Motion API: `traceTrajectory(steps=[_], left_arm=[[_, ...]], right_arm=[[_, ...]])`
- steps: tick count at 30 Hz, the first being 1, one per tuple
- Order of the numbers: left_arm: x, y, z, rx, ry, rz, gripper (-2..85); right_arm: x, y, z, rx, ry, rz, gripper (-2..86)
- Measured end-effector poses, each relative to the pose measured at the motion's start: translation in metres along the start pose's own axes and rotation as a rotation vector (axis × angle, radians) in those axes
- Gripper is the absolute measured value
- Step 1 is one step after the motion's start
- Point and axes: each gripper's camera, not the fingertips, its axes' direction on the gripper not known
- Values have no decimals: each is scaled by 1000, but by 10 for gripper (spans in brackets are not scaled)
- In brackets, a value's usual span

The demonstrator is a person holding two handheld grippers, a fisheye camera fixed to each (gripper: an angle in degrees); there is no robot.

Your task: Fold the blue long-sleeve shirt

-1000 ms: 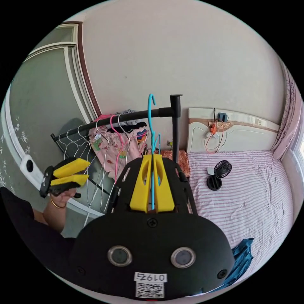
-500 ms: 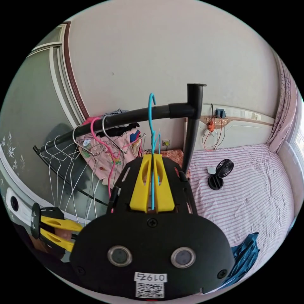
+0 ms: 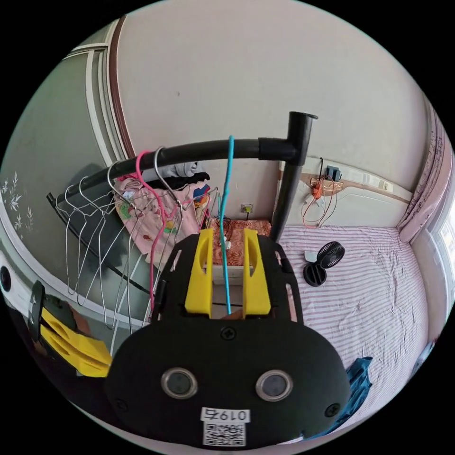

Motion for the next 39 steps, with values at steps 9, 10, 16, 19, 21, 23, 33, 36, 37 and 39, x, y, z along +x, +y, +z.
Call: traceTrajectory(steps=[9, 10, 16, 19, 21, 23, 33, 36, 37, 39], left_arm=[[75, -46, 114, 113, 235, 137, 7], [90, -51, 137, 126, 302, 163, 6], [190, -80, 272, 35, 481, 381, 6], [247, -98, 349, -73, 538, 468, 6], [282, -106, 402, -142, 601, 465, 6], [318, -111, 459, -220, 640, 436, 6], [501, -135, 762, -559, 700, 120, 6], [549, -150, 828, -586, 633, 120, 6], [564, -155, 853, -605, 607, 109, 6], [585, -161, 887, -633, 556, 127, 7]], right_arm=[[87, 148, -194, 471, 7, 16, 19], [95, 163, -207, 482, -9, 47, 14], [142, 302, -331, 382, 315, 408, -8], [164, 370, -405, 473, 469, 636, -9], [193, 413, -454, 445, 538, 719, -10], [224, 442, -488, 421, 550, 777, -10], [438, 562, -665, 454, 418, 884, -10], [508, 563, -690, 307, 430, 884, -10], [521, 561, -692, 282, 430, 878, -10], [567, 547, -698, 206, 431, 828, -9]])
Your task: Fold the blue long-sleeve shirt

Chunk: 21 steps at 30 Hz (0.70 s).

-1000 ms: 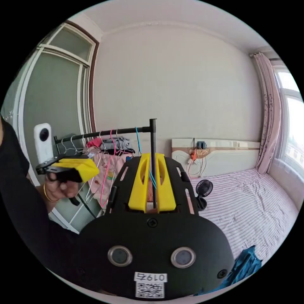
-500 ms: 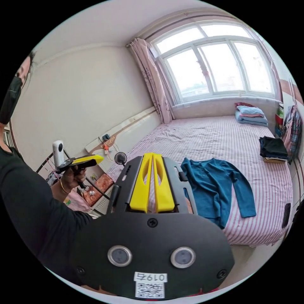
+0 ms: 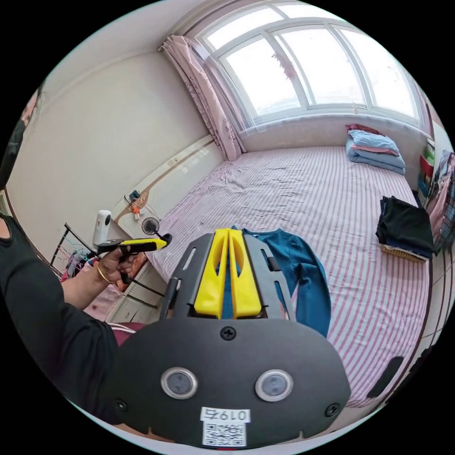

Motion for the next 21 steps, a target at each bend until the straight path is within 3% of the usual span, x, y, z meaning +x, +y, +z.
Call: traceTrajectory(steps=[5, 10, 16, 21], left_arm=[[-37, -58, 90, -168, -77, -66, 8], [-137, -116, 187, -203, -145, -153, 17], [-279, -190, 285, -157, -49, -257, 66], [-356, -252, 372, -242, 33, -197, 126]], right_arm=[[28, -67, 50, -108, 184, -88, -7], [93, -119, 103, -203, 161, -59, 24], [194, -180, 166, -318, 170, -90, 67], [270, -224, 208, -369, 210, -58, 81]])
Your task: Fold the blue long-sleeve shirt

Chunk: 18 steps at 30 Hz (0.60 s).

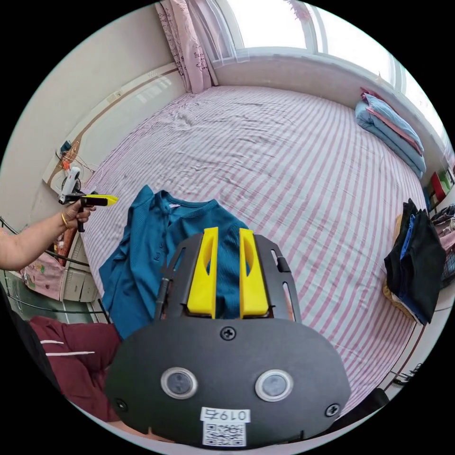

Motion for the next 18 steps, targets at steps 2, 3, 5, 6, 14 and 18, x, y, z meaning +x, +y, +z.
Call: traceTrajectory(steps=[2, 3, 5, 6, 14, 18], left_arm=[[-13, -33, 20, -32, -12, 32, 134], [-20, -55, 32, -49, 5, 42, 139], [-26, -87, 46, -51, 26, 56, 145], [-28, -106, 57, -73, 38, 75, 150], [-54, -197, 118, -214, 109, 60, 167], [-69, -231, 140, -250, 143, 16, 164]], right_arm=[[13, -17, 9, -22, 22, -14, 85], [18, -28, 14, -30, 40, -39, 85], [24, -46, 21, -51, 53, -82, 86], [29, -57, 27, -79, 52, -107, 88], [64, -121, 47, -176, 18, -171, 100], [77, -144, 56, -244, 6, -181, 96]])
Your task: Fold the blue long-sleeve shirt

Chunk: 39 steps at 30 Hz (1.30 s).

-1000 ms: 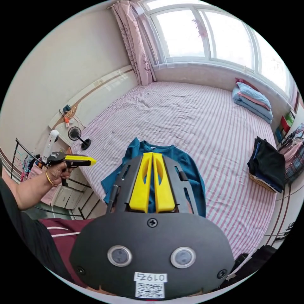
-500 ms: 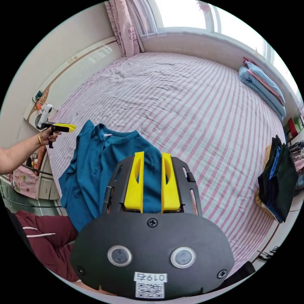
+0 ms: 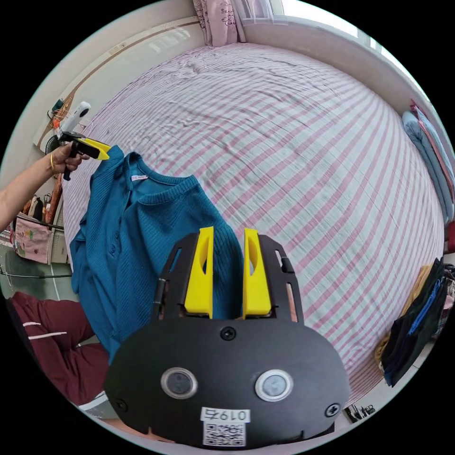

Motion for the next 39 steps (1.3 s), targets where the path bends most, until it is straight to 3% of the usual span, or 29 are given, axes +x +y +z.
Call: traceTrajectory(steps=[9, 15, 21, 26, 31, 34, 39], left_arm=[[-16, -62, 21, -68, -37, -16, 124], [-34, -81, 11, -2, 22, -70, 127], [-46, -123, 36, -186, -20, -96, 137], [-36, -147, 52, -304, -97, -21, 62], [-29, -141, 43, -257, -24, 81, 31], [-29, -132, 36, -223, -100, 118, 26], [-26, -131, 33, -140, -72, 151, 24]], right_arm=[[14, -18, -18, -41, 30, -23, 8], [30, -13, -43, 20, 8, 24, -5], [41, 7, -71, 121, 22, 102, -6], [49, 26, -90, 204, -30, 184, -7], [49, 39, -104, 230, -16, 189, -7], [50, 46, -111, 228, 38, 192, -7], [59, 61, -116, 234, 55, 249, -8]])
